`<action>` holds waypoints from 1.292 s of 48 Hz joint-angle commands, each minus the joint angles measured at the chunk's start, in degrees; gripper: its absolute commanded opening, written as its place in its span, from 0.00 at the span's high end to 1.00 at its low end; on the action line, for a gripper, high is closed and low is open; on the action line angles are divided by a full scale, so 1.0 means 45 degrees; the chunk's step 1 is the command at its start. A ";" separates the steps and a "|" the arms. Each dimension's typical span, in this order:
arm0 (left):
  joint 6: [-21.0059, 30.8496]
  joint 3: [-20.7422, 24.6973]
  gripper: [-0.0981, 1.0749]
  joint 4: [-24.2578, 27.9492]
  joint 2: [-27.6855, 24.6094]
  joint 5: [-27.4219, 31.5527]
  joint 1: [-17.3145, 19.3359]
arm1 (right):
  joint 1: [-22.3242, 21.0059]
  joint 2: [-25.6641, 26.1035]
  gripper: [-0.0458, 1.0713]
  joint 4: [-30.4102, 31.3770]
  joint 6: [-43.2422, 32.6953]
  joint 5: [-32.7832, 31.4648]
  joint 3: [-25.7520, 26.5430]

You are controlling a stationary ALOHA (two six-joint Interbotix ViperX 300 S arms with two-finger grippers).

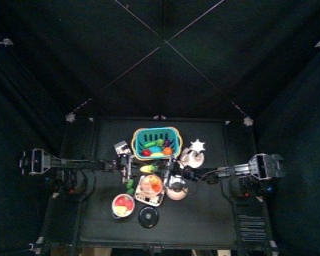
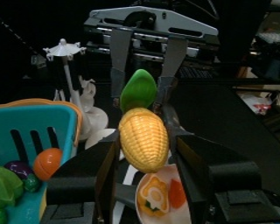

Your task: Remove husk

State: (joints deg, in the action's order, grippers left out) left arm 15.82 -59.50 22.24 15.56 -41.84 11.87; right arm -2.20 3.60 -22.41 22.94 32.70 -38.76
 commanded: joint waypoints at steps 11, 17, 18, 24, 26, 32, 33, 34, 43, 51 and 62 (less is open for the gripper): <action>-0.0020 0.0117 0.41 0.0059 0.0078 -0.0078 -0.0039 | -0.0098 0.0605 0.64 -0.0039 0.0000 0.0508 0.0020; -0.0020 0.0117 0.41 0.0039 0.0078 -0.0078 -0.0039 | -0.0098 0.0625 0.64 -0.0039 0.0000 0.0508 0.0000; -0.0020 0.0117 0.41 0.0039 0.0078 -0.0078 -0.0039 | -0.0098 0.0625 0.64 -0.0020 0.0000 0.0508 -0.0020; -0.0020 0.0078 0.41 0.0059 0.0078 -0.0078 -0.0020 | -0.0117 0.0723 0.64 -0.0039 0.0020 0.0566 -0.0020; -0.0020 0.0020 0.41 0.0039 0.0098 -0.0078 -0.0020 | -0.0117 0.0781 0.64 -0.0039 0.0020 0.0625 -0.0059; -0.0020 -0.0254 0.41 0.0039 0.0391 -0.0078 0.0234 | -0.0059 0.0879 0.64 0.0098 0.0039 0.0762 -0.0176; 0.0000 -0.0312 0.41 0.0039 0.0449 -0.0078 0.0293 | -0.0039 0.0879 0.64 0.0156 0.0020 0.0742 -0.0195; 0.0000 -0.0371 0.41 0.0059 0.0508 -0.0078 0.0371 | -0.0039 0.0879 0.64 0.0215 0.0000 0.0762 -0.0215; -0.0020 -0.0879 0.41 -0.0098 0.1152 -0.0078 0.0664 | 0.0000 0.0859 0.64 0.0312 -0.0020 0.0762 -0.0234; -0.0020 -0.1113 0.41 -0.0176 0.1348 -0.0078 0.0820 | -0.0059 0.0801 0.64 0.0332 -0.0020 0.0762 -0.0215; 0.0000 -0.1309 0.41 -0.0176 0.1563 -0.0078 0.1113 | 0.0020 0.0527 0.64 0.0352 -0.0020 0.0742 -0.0156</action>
State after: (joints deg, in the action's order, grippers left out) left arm 15.91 -65.83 21.62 22.06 -41.75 16.35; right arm -2.29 5.45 -21.01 22.94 35.51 -40.43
